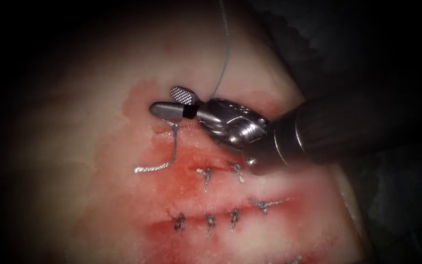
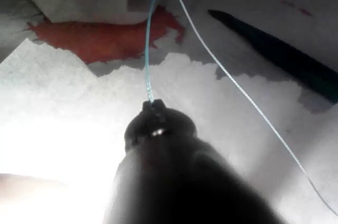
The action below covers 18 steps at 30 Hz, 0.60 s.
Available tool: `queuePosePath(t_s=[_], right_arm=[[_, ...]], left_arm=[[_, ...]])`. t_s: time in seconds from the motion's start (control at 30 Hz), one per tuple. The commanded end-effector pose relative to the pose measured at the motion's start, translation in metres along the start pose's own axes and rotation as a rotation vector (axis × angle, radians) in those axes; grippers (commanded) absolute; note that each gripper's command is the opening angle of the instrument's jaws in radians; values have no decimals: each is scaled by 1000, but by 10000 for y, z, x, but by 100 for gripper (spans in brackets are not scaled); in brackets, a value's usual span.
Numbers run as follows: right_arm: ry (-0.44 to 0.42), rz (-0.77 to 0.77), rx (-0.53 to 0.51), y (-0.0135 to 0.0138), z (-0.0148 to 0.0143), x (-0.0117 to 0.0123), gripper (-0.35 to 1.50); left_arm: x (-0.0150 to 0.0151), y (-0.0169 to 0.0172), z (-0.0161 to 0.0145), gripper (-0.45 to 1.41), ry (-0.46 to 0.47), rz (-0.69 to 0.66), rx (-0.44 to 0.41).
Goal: Wound Closure
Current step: Grab the short length of thread on the bottom side of the wound using the left gripper
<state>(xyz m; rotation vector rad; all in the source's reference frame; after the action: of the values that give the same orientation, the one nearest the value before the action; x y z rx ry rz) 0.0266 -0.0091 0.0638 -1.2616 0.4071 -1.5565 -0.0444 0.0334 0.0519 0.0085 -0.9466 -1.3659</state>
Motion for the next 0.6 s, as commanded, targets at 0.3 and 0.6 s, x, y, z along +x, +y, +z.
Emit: queuePosePath(t_s=[0.3,0.6], right_arm=[[-70,19,93,-21,-59,-48,130],[-88,26,123,-22,-59,-42,126]], left_arm=[[29,35,-41,-45,74,-53,-21],[29,65,-86,-45,208,-104,-122]])
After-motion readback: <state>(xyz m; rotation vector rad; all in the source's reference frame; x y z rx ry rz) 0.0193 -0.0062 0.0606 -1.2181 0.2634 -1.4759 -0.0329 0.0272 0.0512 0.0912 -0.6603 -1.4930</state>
